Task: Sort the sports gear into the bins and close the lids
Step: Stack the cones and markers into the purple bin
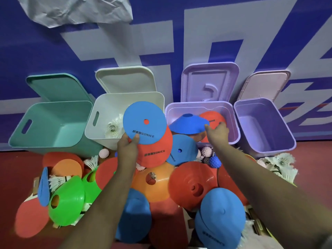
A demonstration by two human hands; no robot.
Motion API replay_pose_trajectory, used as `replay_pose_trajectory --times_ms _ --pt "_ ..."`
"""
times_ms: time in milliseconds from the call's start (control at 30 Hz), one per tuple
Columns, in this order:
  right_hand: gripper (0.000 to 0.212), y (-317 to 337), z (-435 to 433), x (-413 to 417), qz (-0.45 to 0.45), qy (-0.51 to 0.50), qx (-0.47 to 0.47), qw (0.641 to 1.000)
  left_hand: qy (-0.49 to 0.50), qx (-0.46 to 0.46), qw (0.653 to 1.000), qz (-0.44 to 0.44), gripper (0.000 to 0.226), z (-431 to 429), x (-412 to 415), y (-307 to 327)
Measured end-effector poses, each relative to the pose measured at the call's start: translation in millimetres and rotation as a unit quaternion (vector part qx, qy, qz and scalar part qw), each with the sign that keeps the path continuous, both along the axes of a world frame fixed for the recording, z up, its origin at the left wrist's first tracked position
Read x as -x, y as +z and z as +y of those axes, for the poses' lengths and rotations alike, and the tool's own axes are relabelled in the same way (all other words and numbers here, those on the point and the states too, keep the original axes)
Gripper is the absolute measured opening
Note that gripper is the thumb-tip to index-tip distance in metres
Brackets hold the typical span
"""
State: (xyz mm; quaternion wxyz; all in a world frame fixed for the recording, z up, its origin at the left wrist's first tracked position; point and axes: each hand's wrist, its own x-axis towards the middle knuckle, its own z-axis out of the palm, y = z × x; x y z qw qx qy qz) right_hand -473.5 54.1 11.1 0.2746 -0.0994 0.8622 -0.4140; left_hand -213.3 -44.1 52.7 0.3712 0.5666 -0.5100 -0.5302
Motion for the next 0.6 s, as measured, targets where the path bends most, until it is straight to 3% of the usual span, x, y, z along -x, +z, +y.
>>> replay_pose_trajectory --times_ms 67,133,200,300,367,400,467,600 --pt "0.045 1 3 -7 0.09 0.052 0.01 0.995 -0.006 -0.019 0.999 0.036 0.02 -3 3 -3" --pt "0.035 -1 6 -19 0.051 0.106 0.052 0.992 -0.015 -0.044 0.997 0.068 0.018 -5 6 -6" --pt "0.038 -7 9 -32 0.027 0.198 0.036 0.979 -0.025 -0.063 0.995 0.08 0.018 -8 9 -11" --pt "0.029 -25 13 -43 0.101 0.315 -0.001 0.944 -0.044 -0.074 0.993 0.079 0.02 -12 14 -15" --pt "0.026 -33 12 -43 0.129 0.319 -0.014 0.939 -0.054 -0.082 0.992 0.081 0.02 -16 16 -18" --pt "0.014 -36 11 -42 0.14 0.325 -0.016 0.935 -0.058 -0.083 0.991 0.086 0.021 -18 16 -20" --pt "0.021 -32 13 -41 0.156 0.325 -0.01 0.933 -0.061 -0.074 0.991 0.097 0.028 -22 17 -21" --pt "0.013 4 20 -31 0.13 0.137 0.118 0.975 -0.043 -0.057 0.992 0.102 0.042 -29 14 -20"
